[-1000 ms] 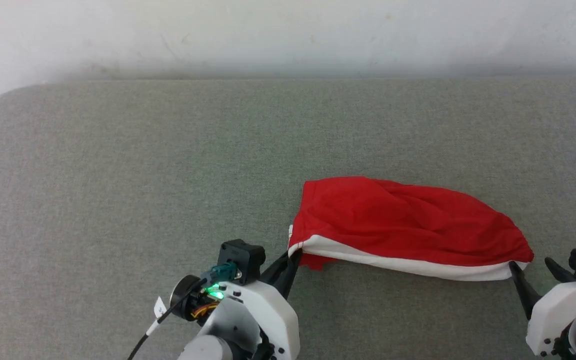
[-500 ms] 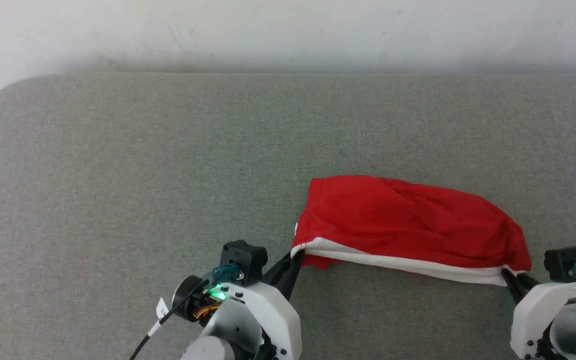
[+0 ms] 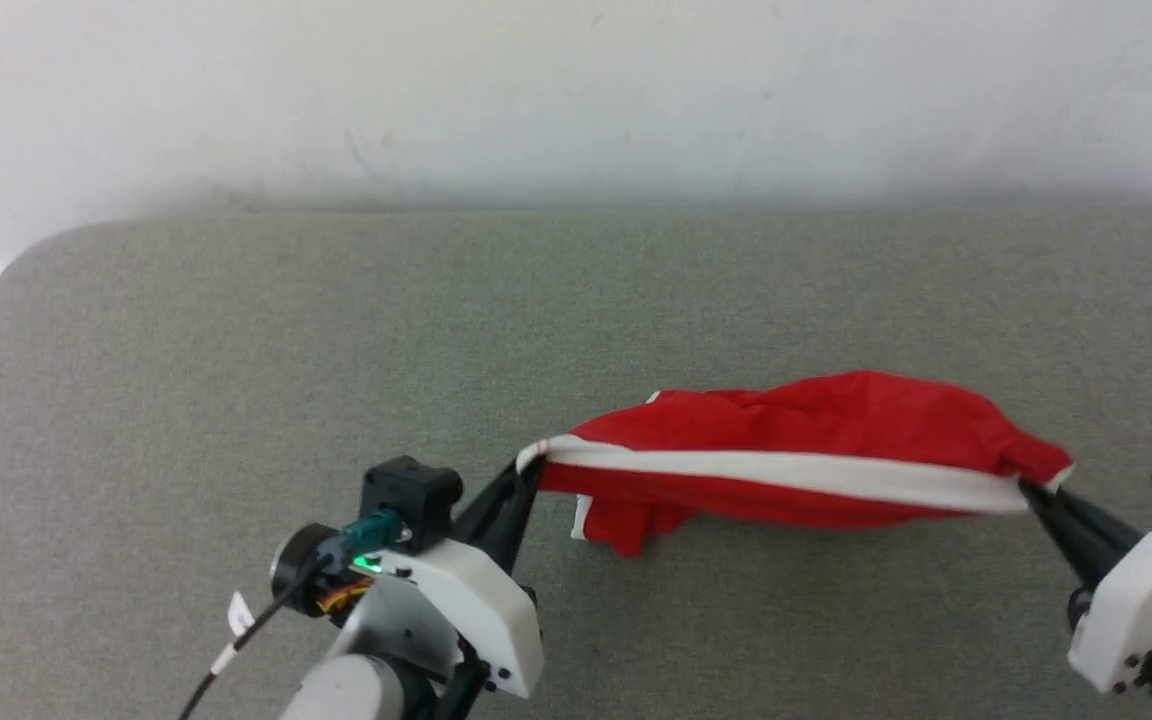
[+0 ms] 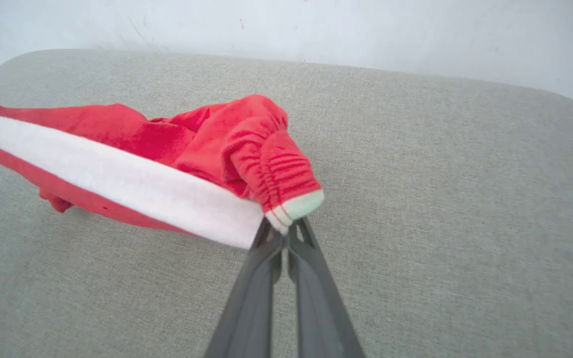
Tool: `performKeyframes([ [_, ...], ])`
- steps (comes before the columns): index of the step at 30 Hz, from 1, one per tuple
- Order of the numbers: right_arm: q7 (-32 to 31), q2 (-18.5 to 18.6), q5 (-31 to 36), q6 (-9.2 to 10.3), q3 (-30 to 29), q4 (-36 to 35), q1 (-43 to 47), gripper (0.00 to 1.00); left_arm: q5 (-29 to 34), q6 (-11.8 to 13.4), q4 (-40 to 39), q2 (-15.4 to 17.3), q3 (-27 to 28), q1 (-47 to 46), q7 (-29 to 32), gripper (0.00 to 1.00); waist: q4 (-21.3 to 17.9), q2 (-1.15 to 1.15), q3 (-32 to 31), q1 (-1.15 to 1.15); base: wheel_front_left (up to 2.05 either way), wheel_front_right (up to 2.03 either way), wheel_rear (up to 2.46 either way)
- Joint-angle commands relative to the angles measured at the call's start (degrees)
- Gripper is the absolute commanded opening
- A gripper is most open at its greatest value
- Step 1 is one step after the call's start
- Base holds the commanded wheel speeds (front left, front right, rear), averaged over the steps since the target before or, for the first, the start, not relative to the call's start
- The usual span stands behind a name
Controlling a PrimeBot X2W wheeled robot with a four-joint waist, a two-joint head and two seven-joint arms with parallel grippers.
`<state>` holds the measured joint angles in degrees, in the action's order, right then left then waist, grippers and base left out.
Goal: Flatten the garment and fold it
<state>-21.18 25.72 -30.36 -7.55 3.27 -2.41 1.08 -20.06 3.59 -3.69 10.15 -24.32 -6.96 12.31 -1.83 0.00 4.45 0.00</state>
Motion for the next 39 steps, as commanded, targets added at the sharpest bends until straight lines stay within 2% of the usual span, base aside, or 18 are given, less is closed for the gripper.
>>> performKeyframes([
  [1, -0.1, 0.6, -1.2, 0.06, -0.4, -1.4, -0.7, 0.00, 0.3, 0.1, -0.8, 0.6, 0.5, -0.4, -0.5, 0.00, -1.1, 0.00, -1.5, 0.00, 0.00, 0.00, 0.00],
  [5, -0.8, 1.9, -6.8, 0.06, -2.2, -6.9, -4.6, 0.00, 0.3, -0.5, -4.8, 2.0, 2.2, -2.9, -1.7, 0.00, -1.8, 0.00, -2.7, 0.00, 0.00, 0.00, 0.00],
  [10, -3.0, 2.3, -11.1, 0.06, -2.3, -9.3, -13.6, 0.00, 0.3, -1.5, -10.3, 3.8, 5.1, -8.7, -3.3, 0.00, -2.4, 0.00, -4.0, 0.00, 0.00, 0.00, 0.00],
  [15, -4.9, 2.5, -11.2, 0.06, -1.6, -8.8, -20.2, 0.00, -0.3, -1.9, -13.1, 4.2, 7.2, -12.8, -4.3, 0.00, -2.5, 0.00, -4.7, 0.00, 0.00, 0.00, 0.00],
  [18, -6.4, 1.4, -11.1, 0.06, -1.5, -7.3, -25.3, 0.00, -0.5, -2.2, -13.8, 4.7, 8.6, -15.9, -4.9, 0.00, -2.7, 0.00, -4.9, 0.00, 0.00, 0.00, 0.00],
  [21, -7.6, 1.1, -9.2, 0.06, 0.1, -5.6, -30.7, 0.00, -1.0, -2.5, -13.5, 5.2, 9.8, -18.9, -4.7, 0.00, -2.9, 0.00, -4.5, 0.00, 0.00, 0.00, 0.00],
  [26, -7.1, -0.1, -7.7, 0.06, 2.9, 0.1, -39.8, 0.00, -2.8, -3.6, -9.6, 5.9, 11.3, -25.2, -2.8, 0.00, -3.3, 0.00, -1.8, 0.00, 0.00, 0.00, 0.00],
  [32, -3.0, -2.3, -6.1, 0.06, 6.4, 9.1, -51.0, 0.00, -4.6, -5.5, 0.3, 6.1, 12.3, -36.2, -1.5, 0.00, -3.5, 0.00, 5.4, 0.00, 0.00, 0.00, 0.00],
  [39, 4.6, -6.2, -6.7, 0.06, 8.7, 20.4, -65.6, 0.00, -3.1, -6.2, 13.5, 5.5, 13.6, -53.8, -5.8, 0.00, -3.6, 0.00, 15.1, 0.00, 0.00, 0.00, 0.00],
])
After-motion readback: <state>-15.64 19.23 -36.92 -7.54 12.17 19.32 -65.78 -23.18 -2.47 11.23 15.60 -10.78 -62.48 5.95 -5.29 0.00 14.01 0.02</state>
